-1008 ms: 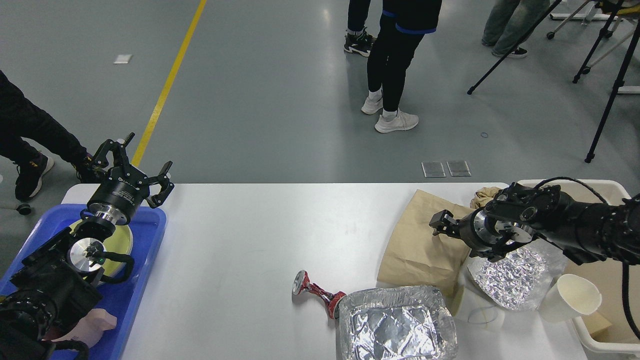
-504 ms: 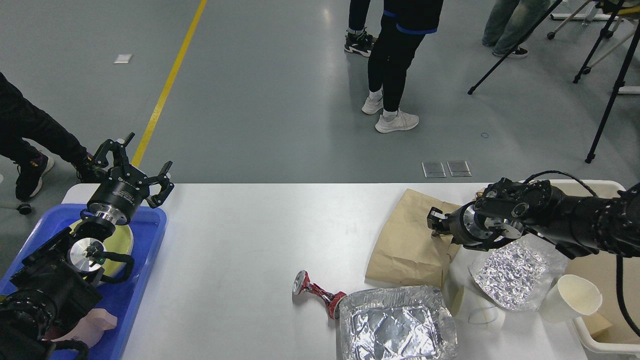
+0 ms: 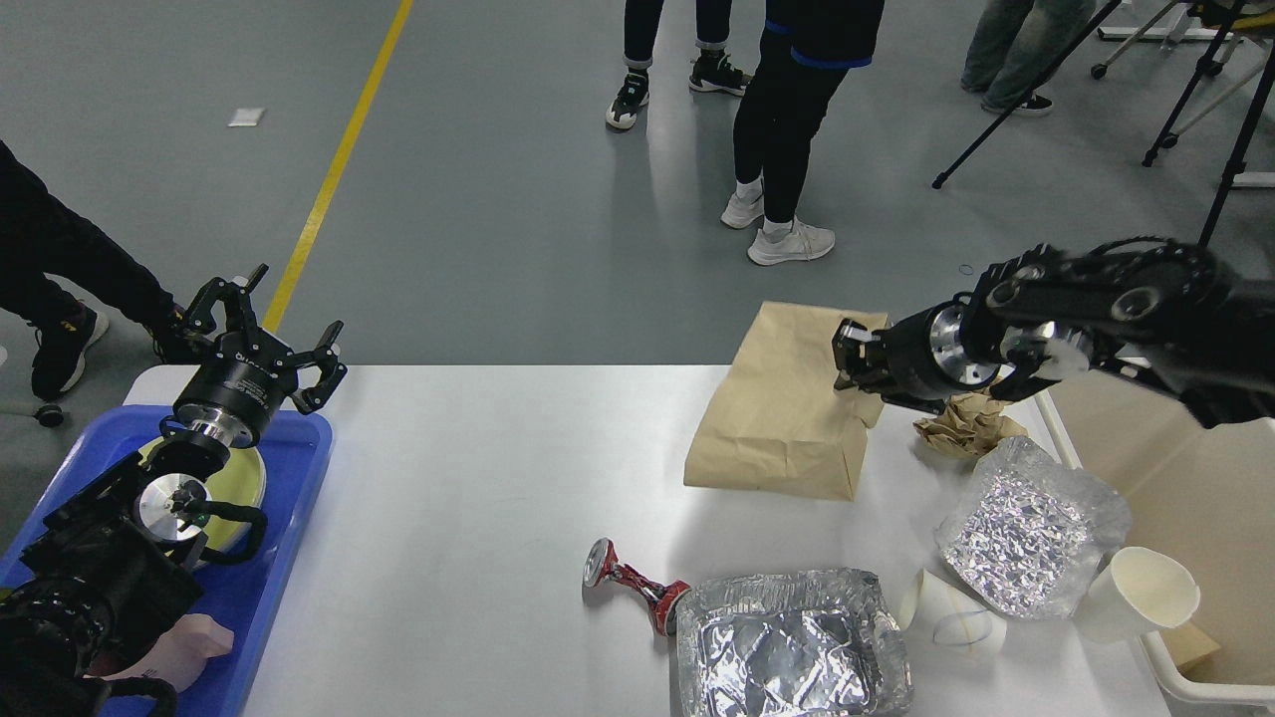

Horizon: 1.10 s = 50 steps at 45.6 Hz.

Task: Tidy desktop
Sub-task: 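Grasp the second paper bag with the right gripper and lift it, then drop the second paper bag into the white bin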

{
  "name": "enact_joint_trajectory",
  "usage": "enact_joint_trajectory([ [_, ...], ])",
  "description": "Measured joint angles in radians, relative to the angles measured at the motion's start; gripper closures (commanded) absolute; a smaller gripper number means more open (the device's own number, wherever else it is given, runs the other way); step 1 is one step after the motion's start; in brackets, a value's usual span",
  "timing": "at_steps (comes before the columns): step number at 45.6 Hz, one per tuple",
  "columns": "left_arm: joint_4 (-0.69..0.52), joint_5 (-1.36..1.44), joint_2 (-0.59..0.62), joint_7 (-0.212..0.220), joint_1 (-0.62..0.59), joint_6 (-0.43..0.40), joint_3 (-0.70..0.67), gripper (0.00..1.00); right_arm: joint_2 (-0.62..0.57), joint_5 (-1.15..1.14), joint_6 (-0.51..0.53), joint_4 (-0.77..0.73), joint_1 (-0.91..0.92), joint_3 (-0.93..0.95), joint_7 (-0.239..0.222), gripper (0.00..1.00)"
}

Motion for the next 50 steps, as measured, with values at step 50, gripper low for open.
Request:
enact_joint_trajectory([
  [50, 0.000, 0.000, 0.000, 0.000, 0.000, 0.000, 0.000, 0.04, -0.256, 0.017, -0.319, -0.477, -0.400, -0.075, -0.002, 1.00],
])
